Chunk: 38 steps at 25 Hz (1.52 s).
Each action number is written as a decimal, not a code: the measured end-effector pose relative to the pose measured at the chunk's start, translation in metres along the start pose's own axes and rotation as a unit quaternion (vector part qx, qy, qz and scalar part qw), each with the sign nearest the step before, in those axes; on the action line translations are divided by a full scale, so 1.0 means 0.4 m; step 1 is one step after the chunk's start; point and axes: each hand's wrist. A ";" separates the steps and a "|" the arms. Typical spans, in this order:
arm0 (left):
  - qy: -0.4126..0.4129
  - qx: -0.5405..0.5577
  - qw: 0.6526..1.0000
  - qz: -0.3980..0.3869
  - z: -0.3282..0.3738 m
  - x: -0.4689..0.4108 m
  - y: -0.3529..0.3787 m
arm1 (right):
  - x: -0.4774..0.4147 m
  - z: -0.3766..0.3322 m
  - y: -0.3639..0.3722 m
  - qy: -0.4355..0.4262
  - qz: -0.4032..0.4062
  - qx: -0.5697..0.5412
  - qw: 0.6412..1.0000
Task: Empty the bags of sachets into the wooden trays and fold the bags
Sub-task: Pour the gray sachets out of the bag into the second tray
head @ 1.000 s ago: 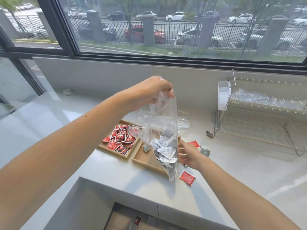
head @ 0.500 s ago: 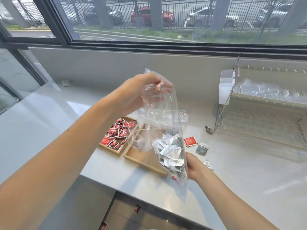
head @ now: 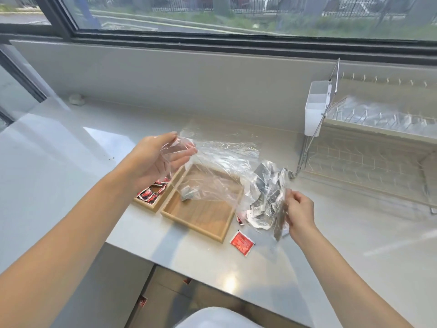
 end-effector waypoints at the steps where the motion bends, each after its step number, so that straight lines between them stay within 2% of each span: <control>1: -0.017 0.009 1.000 0.016 -0.012 -0.011 -0.015 | -0.001 -0.010 -0.005 -0.032 -0.002 0.018 0.999; 6: -0.030 -0.024 0.998 0.052 -0.047 -0.089 -0.090 | -0.007 -0.007 -0.021 -0.083 0.031 0.096 0.991; 10: -0.027 -0.041 0.999 0.012 -0.078 -0.168 -0.142 | 0.032 -0.008 0.009 -0.101 0.083 0.059 0.990; 15: -0.063 -0.060 0.993 -0.076 -0.082 -0.250 -0.205 | 0.098 -0.035 0.062 -0.138 0.140 0.081 0.977; 17: -0.047 -0.063 0.994 -0.078 -0.087 -0.274 -0.224 | 0.113 -0.052 0.068 -0.156 0.164 0.089 0.970; 20: -0.025 -0.051 0.997 -0.061 -0.096 -0.302 -0.254 | 0.120 -0.061 0.076 -0.142 0.160 0.148 0.966; 24: -0.011 -0.044 0.997 -0.055 -0.127 -0.316 -0.277 | 0.118 -0.061 0.093 -0.138 0.183 0.136 0.964; 26: -0.002 -0.037 0.999 -0.035 -0.135 -0.321 -0.288 | 0.120 -0.063 0.106 -0.137 0.166 0.158 0.964; 31: 0.018 -0.034 0.999 -0.017 -0.144 -0.319 -0.287 | 0.125 -0.065 0.099 -0.178 0.143 0.225 0.947; 38: 0.029 -0.015 0.999 -0.007 -0.156 -0.324 -0.268 | 0.132 -0.083 0.092 -0.232 0.167 0.209 0.935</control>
Point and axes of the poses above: each hand's wrist, its own x-axis away from the middle knuckle, its own y-axis out of the palm, z = x × y, and after that the axes turned 8 degrees about -x, right-handed
